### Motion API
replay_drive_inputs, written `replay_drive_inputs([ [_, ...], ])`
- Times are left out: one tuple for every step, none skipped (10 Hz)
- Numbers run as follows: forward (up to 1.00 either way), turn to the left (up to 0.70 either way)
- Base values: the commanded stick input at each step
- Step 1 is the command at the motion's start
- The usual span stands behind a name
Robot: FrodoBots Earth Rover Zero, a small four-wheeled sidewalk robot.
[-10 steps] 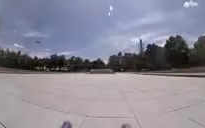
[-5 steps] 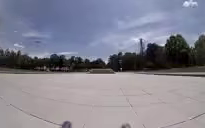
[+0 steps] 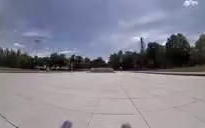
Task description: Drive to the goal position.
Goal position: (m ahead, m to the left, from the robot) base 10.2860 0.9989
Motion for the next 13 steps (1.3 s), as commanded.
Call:
replay_drive_inputs([
  [0.70, 0.00],
  [0.70, 0.00],
  [0.70, 0.00],
  [0.70, 0.00],
  [0.70, 0.00],
  [0.70, 0.00],
  [0.70, 0.00],
  [0.70, 0.00],
  [0.70, 0.00],
  [0.70, 0.00],
  [0.70, 0.00],
  [0.70, 0.00],
  [0.70, 0.00],
])
